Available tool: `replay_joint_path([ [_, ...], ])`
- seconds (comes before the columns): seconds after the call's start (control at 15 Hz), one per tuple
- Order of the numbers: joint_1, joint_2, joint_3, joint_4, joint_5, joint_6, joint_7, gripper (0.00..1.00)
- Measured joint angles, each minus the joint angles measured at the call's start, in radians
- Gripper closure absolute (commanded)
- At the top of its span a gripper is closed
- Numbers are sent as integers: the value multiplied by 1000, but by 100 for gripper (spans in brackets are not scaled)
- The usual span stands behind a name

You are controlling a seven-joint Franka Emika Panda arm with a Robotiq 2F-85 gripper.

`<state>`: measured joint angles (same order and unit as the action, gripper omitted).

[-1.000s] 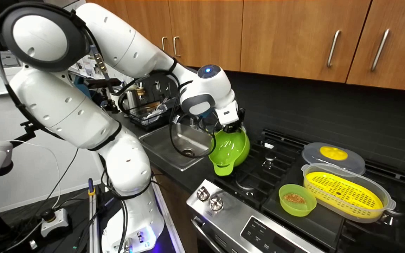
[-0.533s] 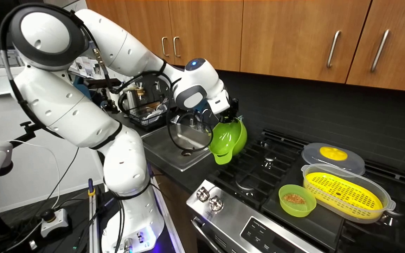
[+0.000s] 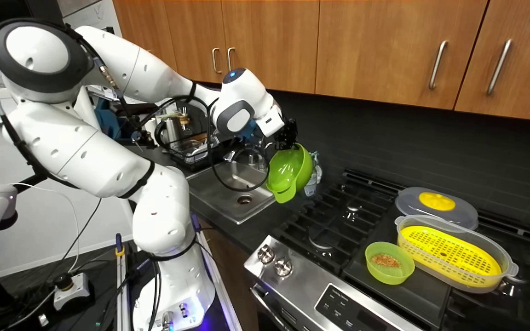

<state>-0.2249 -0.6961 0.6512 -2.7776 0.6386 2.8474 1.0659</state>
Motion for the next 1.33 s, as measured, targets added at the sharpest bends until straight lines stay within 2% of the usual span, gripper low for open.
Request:
replay_joint_path([
  [0.13, 0, -29, -18, 0, 0, -36, -10, 99],
  [0.53, -3, -73, -138, -1, -1, -105, -94, 99],
  [0.6, 4, -75, -157, -1, -32, -106, -87, 99],
  [0.93, 46, -56, -224, 25, -193, -106, 29, 99],
  [1.33, 38, 63, -199, 131, -378, -122, 204, 99],
])
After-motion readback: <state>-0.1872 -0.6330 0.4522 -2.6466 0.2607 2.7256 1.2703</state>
